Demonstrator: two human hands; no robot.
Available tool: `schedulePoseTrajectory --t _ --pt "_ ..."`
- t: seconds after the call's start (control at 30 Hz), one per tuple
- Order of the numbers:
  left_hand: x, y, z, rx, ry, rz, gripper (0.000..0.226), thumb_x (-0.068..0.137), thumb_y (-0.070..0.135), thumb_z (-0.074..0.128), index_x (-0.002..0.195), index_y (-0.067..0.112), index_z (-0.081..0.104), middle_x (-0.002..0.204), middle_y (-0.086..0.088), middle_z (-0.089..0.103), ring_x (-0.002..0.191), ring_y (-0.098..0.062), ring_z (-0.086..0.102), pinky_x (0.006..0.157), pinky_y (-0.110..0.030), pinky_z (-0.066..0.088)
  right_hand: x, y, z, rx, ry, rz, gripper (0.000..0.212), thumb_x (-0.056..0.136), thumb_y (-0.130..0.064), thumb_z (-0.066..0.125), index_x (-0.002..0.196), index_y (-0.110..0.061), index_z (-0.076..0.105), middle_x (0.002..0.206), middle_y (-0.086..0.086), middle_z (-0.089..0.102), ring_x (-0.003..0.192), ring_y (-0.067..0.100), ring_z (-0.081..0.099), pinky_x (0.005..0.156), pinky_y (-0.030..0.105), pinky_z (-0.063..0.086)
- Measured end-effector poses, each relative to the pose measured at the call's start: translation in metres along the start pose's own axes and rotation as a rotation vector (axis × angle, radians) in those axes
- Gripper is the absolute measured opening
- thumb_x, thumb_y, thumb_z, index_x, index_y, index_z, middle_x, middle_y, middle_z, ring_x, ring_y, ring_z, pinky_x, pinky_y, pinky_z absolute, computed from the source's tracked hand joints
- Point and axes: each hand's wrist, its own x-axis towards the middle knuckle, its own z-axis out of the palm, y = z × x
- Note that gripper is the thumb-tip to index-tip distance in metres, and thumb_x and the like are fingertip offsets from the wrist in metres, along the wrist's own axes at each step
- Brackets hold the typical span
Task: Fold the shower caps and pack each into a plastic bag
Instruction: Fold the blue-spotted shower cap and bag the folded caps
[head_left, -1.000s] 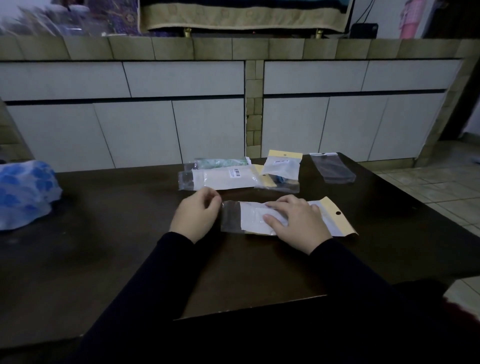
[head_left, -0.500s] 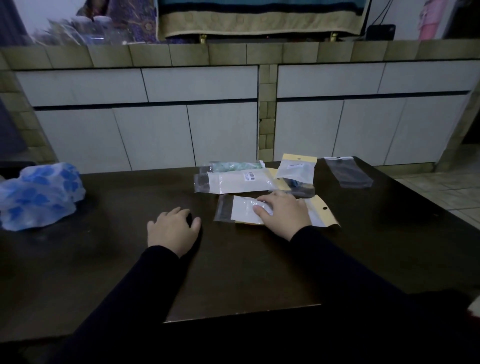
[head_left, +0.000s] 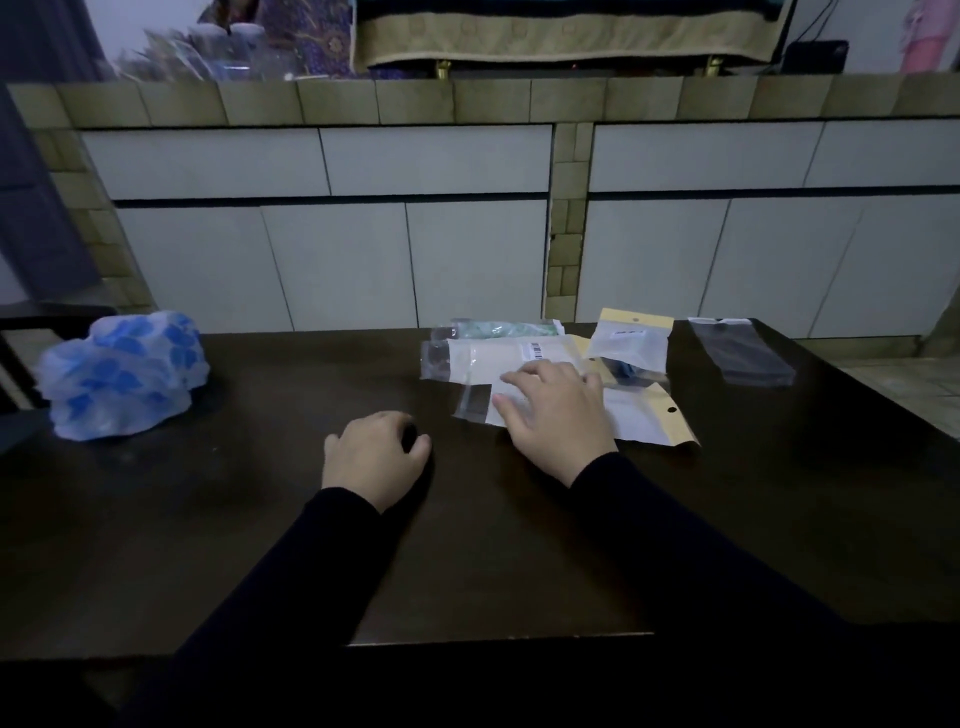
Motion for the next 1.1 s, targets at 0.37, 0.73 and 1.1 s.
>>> schedulePoseTrajectory --t 0.37,0.73,1.1 --pt "-0.004 -0.112 -0.048 -0.003 0.335 -0.03 0.021 0.089 0.032 0.059 0.108 0.026 0.065 0.099 0.008 0.067 0.088 -0.01 0.06 0.076 -0.029 0.049 0.027 -0.134 0.047 0.235 -0.069 -0.312 0.034 0.093 -0.04 0.047 0.121 -0.028 0.061 0.118 -0.006 0.056 0.114 0.016 0.046 0.099 0.037 0.03" --pt "0.048 -0.229 -0.068 0.015 0.652 -0.365 0.069 0.072 0.029 0.07 0.135 0.024 0.042 0.143 -0.015 0.032 0.124 -0.039 0.035 0.096 -0.053 0.036 0.108 -0.283 0.127 0.601 -0.045 -0.322 0.065 0.085 -0.036 0.061 0.144 -0.023 0.036 0.136 0.004 0.041 0.122 0.024 0.042 0.099 0.038 0.033" --pt "0.069 -0.237 -0.064 -0.366 0.619 -0.181 0.036 0.089 0.006 0.056 0.122 0.021 0.051 0.117 -0.001 0.062 0.104 -0.017 0.059 0.087 -0.028 0.045 0.135 -0.276 0.14 0.922 0.008 -0.156 0.016 0.09 -0.028 0.061 0.089 -0.012 0.06 0.078 0.006 0.061 0.074 0.02 0.056 0.073 0.034 0.048"
